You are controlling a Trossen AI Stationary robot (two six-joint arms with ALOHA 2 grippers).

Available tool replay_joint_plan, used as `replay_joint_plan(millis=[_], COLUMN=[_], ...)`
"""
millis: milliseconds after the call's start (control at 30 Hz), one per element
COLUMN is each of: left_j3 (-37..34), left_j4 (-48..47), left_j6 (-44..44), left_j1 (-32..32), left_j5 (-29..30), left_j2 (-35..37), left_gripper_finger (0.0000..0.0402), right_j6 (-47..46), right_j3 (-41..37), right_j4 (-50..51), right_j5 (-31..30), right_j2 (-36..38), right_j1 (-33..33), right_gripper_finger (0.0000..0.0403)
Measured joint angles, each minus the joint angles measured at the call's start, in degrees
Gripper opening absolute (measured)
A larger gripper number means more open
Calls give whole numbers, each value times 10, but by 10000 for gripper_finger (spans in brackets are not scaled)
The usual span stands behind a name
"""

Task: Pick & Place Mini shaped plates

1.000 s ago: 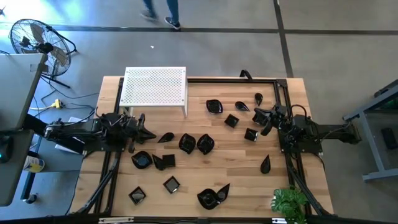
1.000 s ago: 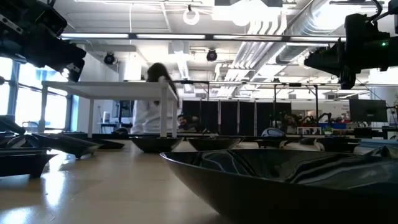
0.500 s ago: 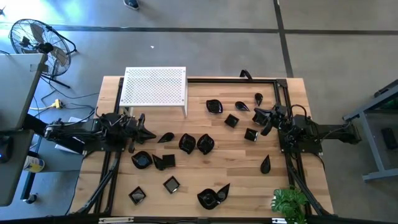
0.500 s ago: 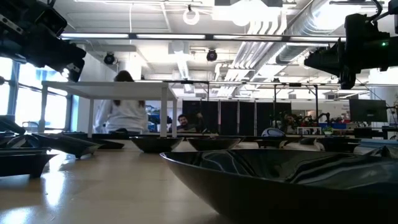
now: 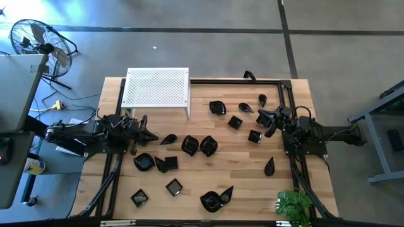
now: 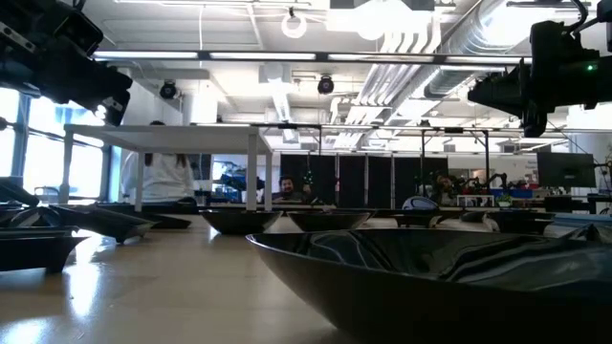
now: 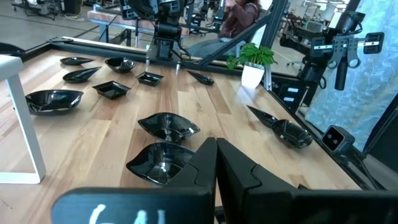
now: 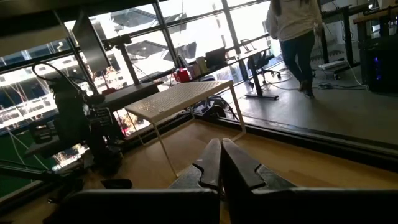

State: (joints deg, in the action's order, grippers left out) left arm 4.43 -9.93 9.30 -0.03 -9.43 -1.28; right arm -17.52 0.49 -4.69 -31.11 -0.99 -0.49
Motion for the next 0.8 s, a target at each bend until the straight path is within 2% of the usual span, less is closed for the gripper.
replay_joint_plan(millis=[367,800], left_j3=[0,-4], left_j4=[4,56], left_j6=[0,-5], left_j1=[0,0], left_j5=[1,119], left_j2=[0,0], left_gripper_finger=[1,1], right_j6=[0,4], right_j3=[0,0], right_j4=[0,-25], right_j5=[0,-3], right_j2=[0,0], right_j1=[0,0], right_gripper_finger=[0,0])
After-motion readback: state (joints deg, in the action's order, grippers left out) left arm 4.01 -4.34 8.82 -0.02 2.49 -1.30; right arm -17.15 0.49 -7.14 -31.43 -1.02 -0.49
